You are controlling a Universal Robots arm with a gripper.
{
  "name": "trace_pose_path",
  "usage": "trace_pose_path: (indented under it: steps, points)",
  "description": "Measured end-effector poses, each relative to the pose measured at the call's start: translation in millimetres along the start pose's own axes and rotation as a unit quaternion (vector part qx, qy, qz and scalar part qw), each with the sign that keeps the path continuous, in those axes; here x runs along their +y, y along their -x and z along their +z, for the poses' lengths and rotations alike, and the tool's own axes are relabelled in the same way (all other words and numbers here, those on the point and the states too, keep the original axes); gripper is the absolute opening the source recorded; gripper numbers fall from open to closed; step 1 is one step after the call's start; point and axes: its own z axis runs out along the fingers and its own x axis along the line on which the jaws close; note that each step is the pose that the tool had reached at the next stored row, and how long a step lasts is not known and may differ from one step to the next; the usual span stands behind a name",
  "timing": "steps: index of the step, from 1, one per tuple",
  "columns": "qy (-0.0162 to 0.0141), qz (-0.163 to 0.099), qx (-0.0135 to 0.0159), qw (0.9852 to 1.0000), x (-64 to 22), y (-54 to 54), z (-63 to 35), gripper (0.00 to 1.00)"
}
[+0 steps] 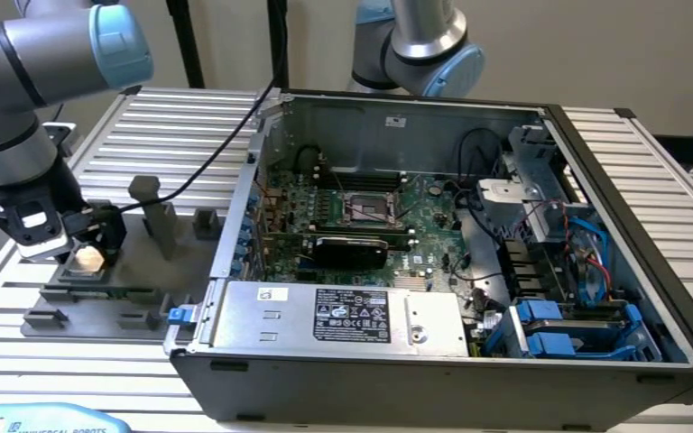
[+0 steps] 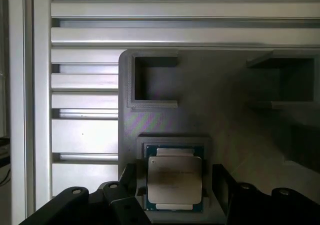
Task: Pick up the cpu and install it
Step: 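Pick up the cpu and move it towards the insertion slot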
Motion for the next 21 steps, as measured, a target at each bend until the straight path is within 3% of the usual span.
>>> trace_pose_path:
  steps: [8, 10, 21]
  points:
    - [0.0, 0.0, 0.0, 1.0, 0.7, 0.0, 0.3, 0.71]
    - [0.0, 0.0, -0.0001, 1.0, 1.0, 0.0, 0.4, 0.62]
    - [-0.0001, 0.0, 0.0, 1.0, 1.3, 0.0, 1.0, 0.62]
